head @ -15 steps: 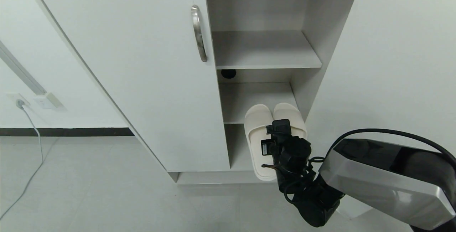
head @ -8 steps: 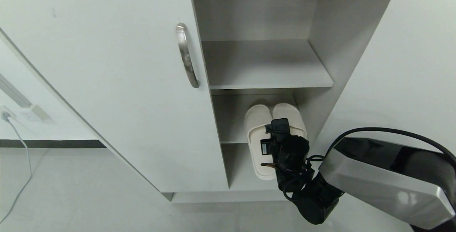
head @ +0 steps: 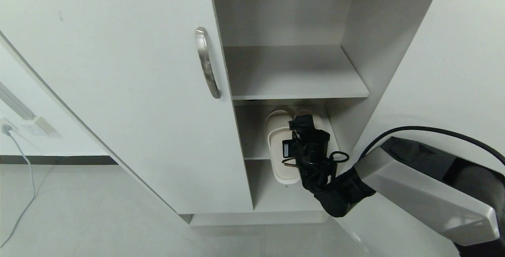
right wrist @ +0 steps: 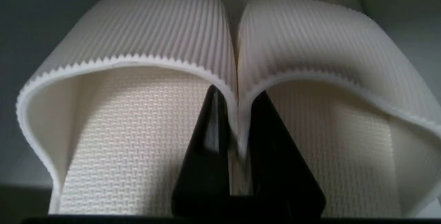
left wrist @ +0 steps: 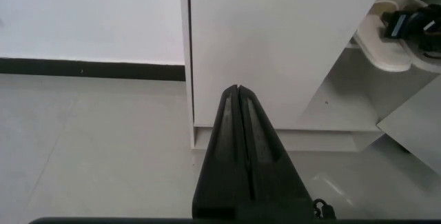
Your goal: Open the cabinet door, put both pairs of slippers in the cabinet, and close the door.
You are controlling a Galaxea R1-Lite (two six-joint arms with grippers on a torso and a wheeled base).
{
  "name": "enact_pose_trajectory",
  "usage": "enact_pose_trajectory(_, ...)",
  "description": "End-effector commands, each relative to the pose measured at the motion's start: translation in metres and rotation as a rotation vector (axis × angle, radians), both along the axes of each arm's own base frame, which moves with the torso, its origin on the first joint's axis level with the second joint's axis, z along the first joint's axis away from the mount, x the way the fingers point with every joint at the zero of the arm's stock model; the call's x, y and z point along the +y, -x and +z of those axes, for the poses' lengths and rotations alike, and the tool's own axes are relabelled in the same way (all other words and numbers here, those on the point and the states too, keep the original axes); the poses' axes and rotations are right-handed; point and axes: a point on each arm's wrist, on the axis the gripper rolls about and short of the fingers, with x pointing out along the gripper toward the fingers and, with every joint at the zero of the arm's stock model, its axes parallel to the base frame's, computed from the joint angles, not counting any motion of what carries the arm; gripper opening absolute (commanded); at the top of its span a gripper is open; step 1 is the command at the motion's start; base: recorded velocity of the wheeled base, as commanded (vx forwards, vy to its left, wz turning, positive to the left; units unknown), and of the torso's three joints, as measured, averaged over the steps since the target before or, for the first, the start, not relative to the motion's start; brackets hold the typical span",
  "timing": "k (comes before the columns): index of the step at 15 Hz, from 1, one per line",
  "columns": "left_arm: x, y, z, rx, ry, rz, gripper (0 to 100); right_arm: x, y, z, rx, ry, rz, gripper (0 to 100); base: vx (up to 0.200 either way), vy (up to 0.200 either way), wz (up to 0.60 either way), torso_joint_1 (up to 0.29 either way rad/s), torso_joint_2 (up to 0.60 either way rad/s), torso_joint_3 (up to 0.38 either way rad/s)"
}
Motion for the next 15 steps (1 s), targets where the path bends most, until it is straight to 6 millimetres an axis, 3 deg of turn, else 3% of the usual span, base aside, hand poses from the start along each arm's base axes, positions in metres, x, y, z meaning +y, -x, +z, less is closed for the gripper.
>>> enact_pose_trajectory(1, 0.0, 0.0, 0.0, 0.002, 0.0, 0.0, 0, 0.003, -0.014, 0.011, -0.021, -0.017, -0.005, 0, 0.0, 0.0, 0.0, 0.0, 0.0, 0.0)
enact_pose_trajectory(5, 0.0, 0.0, 0.0, 0.002, 0.0, 0.002, 0, 0.006, -0.041, 0.019, -0.033, -0.025, -0.031, 0, 0.0, 0.0, 0.0, 0.0, 0.0, 0.0)
enact_pose_trajectory(10, 0.0, 0.0, 0.0, 0.002, 0.0, 0.0, 0, 0.01, -0.055, 0.028, -0.039, -0.029, -0.042, 0, 0.0, 0.0, 0.0, 0.0, 0.0, 0.0)
enact_pose_trajectory(15, 0.0, 0.0, 0.0, 0.002, 0.0, 0.002, 0, 0.009, -0.067, 0.017, -0.039, -0.029, -0.055, 0, 0.0, 0.0, 0.0, 0.0, 0.0, 0.0)
